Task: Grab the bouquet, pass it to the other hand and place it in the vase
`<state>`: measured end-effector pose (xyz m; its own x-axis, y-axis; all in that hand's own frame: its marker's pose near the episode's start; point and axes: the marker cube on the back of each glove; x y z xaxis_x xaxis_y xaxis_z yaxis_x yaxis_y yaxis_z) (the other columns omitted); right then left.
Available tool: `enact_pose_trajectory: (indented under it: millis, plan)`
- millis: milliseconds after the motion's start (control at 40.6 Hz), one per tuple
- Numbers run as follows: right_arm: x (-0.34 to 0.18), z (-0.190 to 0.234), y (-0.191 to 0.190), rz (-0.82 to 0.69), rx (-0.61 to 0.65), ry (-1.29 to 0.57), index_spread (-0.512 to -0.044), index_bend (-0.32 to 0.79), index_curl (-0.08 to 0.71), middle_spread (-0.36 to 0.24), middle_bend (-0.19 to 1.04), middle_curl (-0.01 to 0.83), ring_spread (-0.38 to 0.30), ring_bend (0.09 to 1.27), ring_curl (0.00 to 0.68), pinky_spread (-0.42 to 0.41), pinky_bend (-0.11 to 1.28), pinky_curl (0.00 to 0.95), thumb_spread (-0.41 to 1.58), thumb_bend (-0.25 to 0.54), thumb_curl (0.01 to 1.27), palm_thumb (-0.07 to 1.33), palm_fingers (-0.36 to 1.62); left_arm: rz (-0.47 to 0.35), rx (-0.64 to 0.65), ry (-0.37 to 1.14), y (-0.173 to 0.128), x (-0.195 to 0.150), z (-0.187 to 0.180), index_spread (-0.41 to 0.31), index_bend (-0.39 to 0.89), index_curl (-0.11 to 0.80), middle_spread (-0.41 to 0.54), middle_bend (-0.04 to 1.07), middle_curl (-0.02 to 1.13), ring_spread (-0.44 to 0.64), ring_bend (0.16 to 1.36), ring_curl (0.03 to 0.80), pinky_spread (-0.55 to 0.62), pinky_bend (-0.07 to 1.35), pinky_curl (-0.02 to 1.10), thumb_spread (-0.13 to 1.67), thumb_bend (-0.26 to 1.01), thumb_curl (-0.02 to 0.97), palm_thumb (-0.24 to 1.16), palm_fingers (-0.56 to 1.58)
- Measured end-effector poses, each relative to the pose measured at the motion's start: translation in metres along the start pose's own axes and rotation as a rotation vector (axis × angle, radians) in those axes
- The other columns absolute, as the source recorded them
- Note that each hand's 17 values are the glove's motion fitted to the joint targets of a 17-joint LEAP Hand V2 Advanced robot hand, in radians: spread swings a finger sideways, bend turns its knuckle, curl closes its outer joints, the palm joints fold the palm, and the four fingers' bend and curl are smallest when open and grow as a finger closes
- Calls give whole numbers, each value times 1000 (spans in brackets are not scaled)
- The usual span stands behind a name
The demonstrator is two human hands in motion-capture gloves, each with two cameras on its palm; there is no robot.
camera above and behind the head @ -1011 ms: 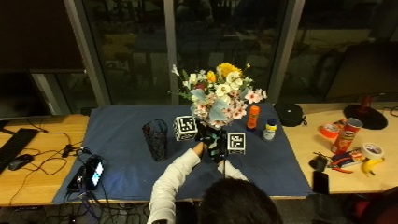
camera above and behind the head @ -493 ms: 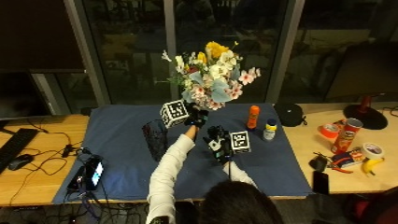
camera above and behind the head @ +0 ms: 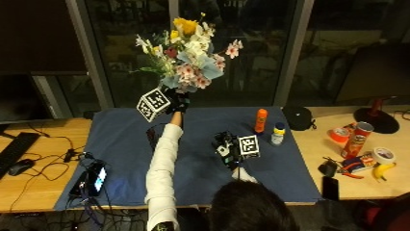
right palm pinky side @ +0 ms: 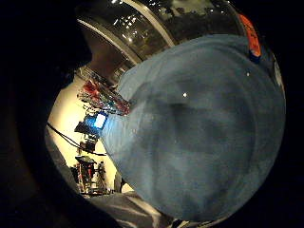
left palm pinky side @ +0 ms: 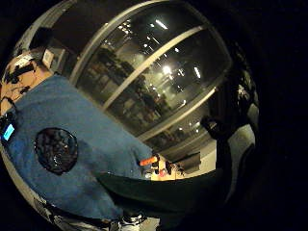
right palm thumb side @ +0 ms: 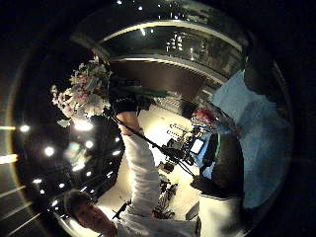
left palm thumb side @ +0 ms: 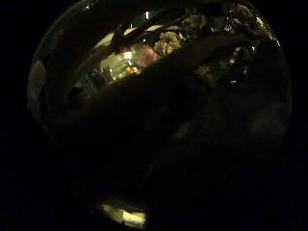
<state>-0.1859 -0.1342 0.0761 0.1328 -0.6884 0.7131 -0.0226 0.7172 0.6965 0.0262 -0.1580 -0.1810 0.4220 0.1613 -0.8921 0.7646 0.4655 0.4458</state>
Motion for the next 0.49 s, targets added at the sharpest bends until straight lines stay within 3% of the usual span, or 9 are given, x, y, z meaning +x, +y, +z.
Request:
enact_pose_trajectory:
  millis: [49, 99, 247, 370, 493]
  plan:
    - [3, 0, 6, 166, -6, 14, -256, 120, 364, -133, 258, 426, -173, 477, 379, -103, 439, 348, 895, -11, 636, 887, 937, -9, 40, -13, -10, -3, -7, -368, 487, 607, -345, 767, 587, -373, 870, 507, -389, 670, 500, 232, -32, 779, 865, 1363]
    - [7, 1, 9, 217, -10, 30, -256, 117, 359, -132, 250, 426, -173, 470, 379, -101, 432, 347, 892, -14, 638, 896, 942, -15, 69, -24, -17, -9, -12, -368, 485, 609, -346, 767, 587, -373, 870, 507, -389, 670, 500, 232, -32, 783, 865, 1363]
    - [10, 5, 8, 84, -16, 45, -257, 112, 345, -130, 233, 429, -173, 454, 383, -98, 411, 344, 881, -20, 639, 905, 952, -29, 123, -45, -32, -26, -23, -370, 474, 613, -340, 769, 587, -373, 871, 508, -387, 668, 498, 232, -33, 792, 863, 1360]
    - [15, 4, 8, 207, -38, 102, -263, 117, 336, -129, 218, 431, -173, 440, 385, -96, 393, 344, 868, -22, 640, 910, 962, -45, 135, -66, -38, -42, -27, -371, 471, 618, -337, 771, 587, -370, 869, 510, -388, 664, 495, 232, -33, 799, 862, 1359]
    - [15, 0, -7, 203, -38, 119, -277, 101, 323, -128, 188, 426, -169, 417, 385, -90, 394, 349, 894, -18, 637, 911, 899, -67, 130, -77, -43, -55, -29, -369, 468, 623, -335, 768, 587, -372, 865, 509, -393, 665, 493, 235, -35, 802, 858, 1358]
